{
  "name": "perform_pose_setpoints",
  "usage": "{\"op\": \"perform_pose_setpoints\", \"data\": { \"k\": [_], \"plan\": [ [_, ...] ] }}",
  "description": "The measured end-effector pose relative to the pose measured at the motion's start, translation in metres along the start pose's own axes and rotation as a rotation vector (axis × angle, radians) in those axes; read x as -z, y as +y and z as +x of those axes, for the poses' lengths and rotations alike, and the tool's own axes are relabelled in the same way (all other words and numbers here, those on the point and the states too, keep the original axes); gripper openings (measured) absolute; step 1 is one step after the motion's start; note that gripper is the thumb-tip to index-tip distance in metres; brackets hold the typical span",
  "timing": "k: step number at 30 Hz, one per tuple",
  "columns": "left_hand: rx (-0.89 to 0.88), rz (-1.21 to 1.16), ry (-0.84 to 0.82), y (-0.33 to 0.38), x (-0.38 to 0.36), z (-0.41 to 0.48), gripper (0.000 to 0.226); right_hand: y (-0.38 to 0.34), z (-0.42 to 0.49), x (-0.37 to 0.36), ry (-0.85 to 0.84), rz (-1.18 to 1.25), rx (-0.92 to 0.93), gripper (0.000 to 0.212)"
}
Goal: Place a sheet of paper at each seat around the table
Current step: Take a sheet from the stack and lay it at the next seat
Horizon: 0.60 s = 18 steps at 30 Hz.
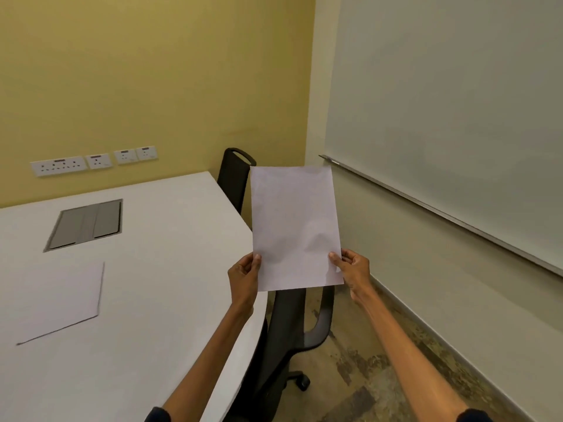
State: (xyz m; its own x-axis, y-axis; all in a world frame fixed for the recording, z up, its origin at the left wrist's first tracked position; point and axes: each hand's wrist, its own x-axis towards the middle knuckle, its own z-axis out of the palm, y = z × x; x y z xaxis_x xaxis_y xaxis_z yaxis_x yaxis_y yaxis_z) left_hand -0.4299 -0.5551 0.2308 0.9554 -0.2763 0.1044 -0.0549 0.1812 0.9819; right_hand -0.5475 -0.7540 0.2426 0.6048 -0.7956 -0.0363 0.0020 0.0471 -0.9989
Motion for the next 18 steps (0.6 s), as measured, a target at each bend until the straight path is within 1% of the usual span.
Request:
{"op": "perform_pose_setpoints", "data": {
  "k": [4,8,10,14,18],
  "plan": [
    [0.004,-0.025,0.142,-0.008,-0.042,0.019,0.007,-0.003,0.065,0.009,-0.142,-0.027,0.009,0.008],
    [-0.005,-0.045,0.292,-0.015,-0.068,0.032,0.019,-0.009,0.12,0.004,-0.287,-0.072,0.03,0.01],
    [0.016,-0.038,0.364,-0.017,-0.071,0.037,0.024,-0.008,0.138,-0.007,-0.345,-0.074,0.034,0.01],
    [0.013,-0.021,0.495,-0.022,-0.067,0.049,0.024,0.001,0.171,-0.036,-0.497,-0.042,-0.006,0.01],
    [0.017,0.01,0.632,-0.031,-0.052,0.061,0.026,0.014,0.196,-0.076,-0.655,-0.052,-0.048,0.016]
  ]
}}
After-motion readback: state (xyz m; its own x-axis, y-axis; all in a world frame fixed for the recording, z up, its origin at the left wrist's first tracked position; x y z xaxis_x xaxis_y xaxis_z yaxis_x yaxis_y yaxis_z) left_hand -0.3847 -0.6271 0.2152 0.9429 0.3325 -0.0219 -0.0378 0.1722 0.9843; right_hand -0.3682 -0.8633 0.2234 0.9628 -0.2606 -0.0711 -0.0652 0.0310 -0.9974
